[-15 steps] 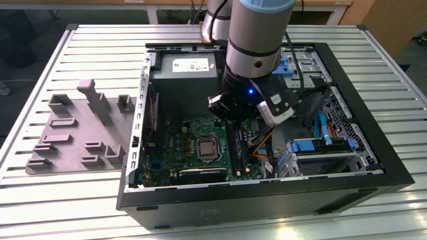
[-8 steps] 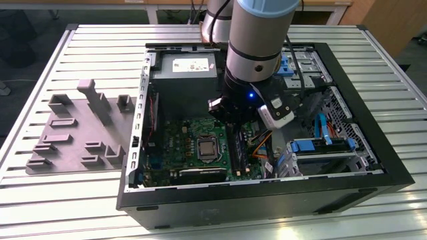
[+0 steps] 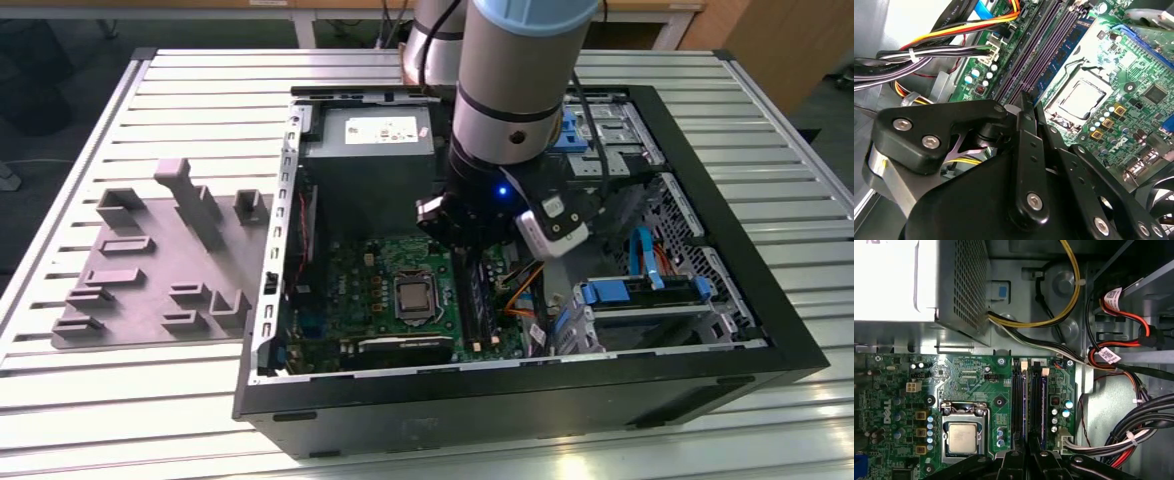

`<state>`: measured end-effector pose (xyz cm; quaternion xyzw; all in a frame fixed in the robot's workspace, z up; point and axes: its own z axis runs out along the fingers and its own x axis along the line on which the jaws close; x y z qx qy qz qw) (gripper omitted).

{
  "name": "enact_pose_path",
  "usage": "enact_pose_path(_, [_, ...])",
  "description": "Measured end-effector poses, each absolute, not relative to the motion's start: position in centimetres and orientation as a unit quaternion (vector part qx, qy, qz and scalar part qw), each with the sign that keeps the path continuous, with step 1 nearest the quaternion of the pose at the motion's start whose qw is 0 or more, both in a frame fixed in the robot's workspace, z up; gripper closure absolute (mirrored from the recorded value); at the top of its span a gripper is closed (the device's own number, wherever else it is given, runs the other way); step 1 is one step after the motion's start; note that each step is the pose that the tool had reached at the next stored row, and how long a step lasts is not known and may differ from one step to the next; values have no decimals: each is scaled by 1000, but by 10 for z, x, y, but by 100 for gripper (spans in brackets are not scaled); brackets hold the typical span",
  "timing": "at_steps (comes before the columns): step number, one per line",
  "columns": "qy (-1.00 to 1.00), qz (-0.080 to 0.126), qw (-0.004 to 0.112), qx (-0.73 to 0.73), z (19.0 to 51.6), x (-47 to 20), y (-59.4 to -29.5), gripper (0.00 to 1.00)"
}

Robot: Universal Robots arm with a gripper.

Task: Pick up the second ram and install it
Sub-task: 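Insert the second ram into the second slot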

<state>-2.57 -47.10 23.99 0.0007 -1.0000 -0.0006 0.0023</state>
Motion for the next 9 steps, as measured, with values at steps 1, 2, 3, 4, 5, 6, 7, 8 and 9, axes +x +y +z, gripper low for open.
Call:
enact_pose_path(1, [-1000,-1,2,1,239,-26,-471,86])
enact_pose_path(2, [-1000,-1,2,0,239,-26,-471,86])
enact_pose_path(3, [-1000,-1,2,-1,237,-26,-472,86])
enact_pose_path(4, [-1000,-1,2,-2,236,-26,-472,86])
enact_pose_path(5, [-1000,-1,2,-3,234,-26,-472,86])
enact_pose_path(6, [-1000,-1,2,-4,232,-26,-472,86])
enact_pose_path(7, [-1000,-1,2,-4,231,-26,-472,86])
enact_pose_path(8, [-1000,-1,2,-4,230,-26,-472,86])
enact_pose_path(9, [-1000,-1,2,-4,230,-26,-472,86])
